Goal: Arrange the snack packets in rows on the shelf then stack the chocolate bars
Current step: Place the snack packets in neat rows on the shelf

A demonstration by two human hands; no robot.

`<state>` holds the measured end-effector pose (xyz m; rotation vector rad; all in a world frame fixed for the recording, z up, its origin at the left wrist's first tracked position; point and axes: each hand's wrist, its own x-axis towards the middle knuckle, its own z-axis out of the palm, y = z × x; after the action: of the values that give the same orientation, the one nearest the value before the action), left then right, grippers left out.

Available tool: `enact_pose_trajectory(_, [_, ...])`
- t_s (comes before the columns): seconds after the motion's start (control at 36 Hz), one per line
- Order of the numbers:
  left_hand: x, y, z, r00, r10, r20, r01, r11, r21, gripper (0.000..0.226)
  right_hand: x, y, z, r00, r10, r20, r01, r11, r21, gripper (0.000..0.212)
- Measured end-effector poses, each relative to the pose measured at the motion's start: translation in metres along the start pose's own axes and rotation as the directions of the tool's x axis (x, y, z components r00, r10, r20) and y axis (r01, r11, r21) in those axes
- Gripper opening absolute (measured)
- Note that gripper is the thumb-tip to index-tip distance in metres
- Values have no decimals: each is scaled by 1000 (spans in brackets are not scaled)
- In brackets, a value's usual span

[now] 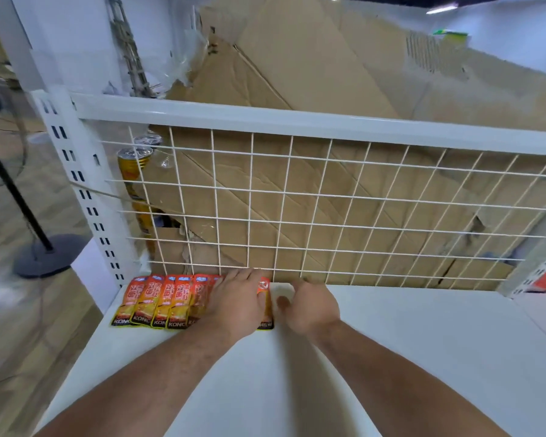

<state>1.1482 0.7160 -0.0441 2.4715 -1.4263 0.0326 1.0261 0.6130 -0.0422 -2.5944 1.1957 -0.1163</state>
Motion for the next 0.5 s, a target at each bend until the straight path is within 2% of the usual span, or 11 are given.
enact_pose_trajectory(0.06, [2,11,8,998,54,29,-53,998,-18,49,-8,16,-3,999,-47,-27,44,993,-109,55])
enact_pose_trajectory(0.14, [5,30,20,986,147,81,-146,989,-15,53,-21,42,-7,1000,-22,-4,20,983,-181,71])
enact_pose_trajectory(0.33, [6,90,35,940,291,181,-288,957,-44,60,-63,105,-29,983,182,16,-175,963,-205,76])
enact_pose_trajectory(0.5, [-6,153,34,901,382,206,-378,924,-63,59,-107,158,-56,957,286,-46,-289,944,-159,75])
